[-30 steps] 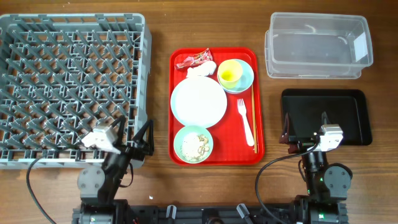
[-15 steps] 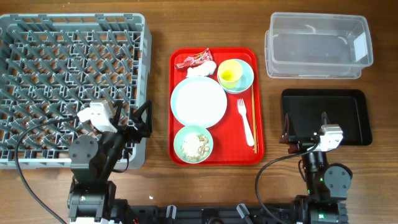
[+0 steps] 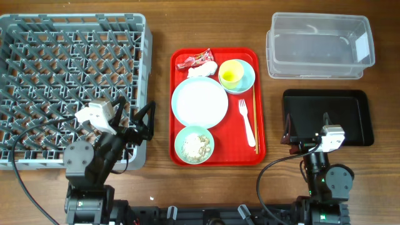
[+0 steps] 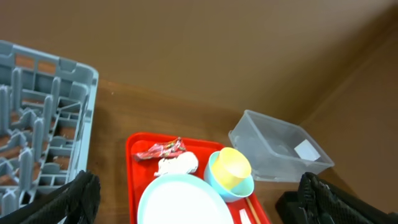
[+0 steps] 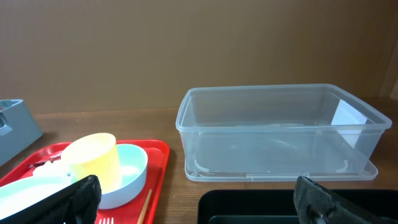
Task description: Sort waste into correct bins and load items into the dishwasher rack
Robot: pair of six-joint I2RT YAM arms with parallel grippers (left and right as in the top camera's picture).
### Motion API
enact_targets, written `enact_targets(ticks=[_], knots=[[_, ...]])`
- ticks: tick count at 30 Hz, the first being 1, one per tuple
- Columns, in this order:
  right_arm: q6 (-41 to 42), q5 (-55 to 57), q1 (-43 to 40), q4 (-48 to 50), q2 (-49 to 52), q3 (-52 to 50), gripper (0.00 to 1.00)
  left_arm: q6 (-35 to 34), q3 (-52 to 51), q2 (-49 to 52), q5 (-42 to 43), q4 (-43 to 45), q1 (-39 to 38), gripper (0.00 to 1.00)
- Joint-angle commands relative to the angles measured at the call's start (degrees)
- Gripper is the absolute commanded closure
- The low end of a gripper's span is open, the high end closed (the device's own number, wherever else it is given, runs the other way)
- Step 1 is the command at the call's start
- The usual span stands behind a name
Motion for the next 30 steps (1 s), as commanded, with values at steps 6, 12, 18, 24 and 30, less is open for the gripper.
enact_targets(ticks=[6,12,18,24,30], knots=[[-0.7,1.2,-0.3,0.1,-0.3,-0.1,0.00,0.7,1.4,-1.4,5.8,1.7,-0.3,0.00],[-0.7,1.2,-0.3,0.1,-0.3,-0.1,0.00,2.4,8.2,4.0,13.0,-3.5,-0.3,0.00],[-0.7,1.2,-0.3,0.1,-0.3,-0.1,0.00,11.6,26.3,21.2,12.6,-25.6,-2.3,0.00],[-0.7,1.2,-0.3,0.1,-0.3,-0.1,0.00,11.4,39.5,36.7,12.2,-40.7,-7.5,0.00],[-0.7,1.2,-0.3,0.1,-0.3,-0.1,0.00,-0.3,40.2,38.1,13.1,-41.0,-10.0,0.00]])
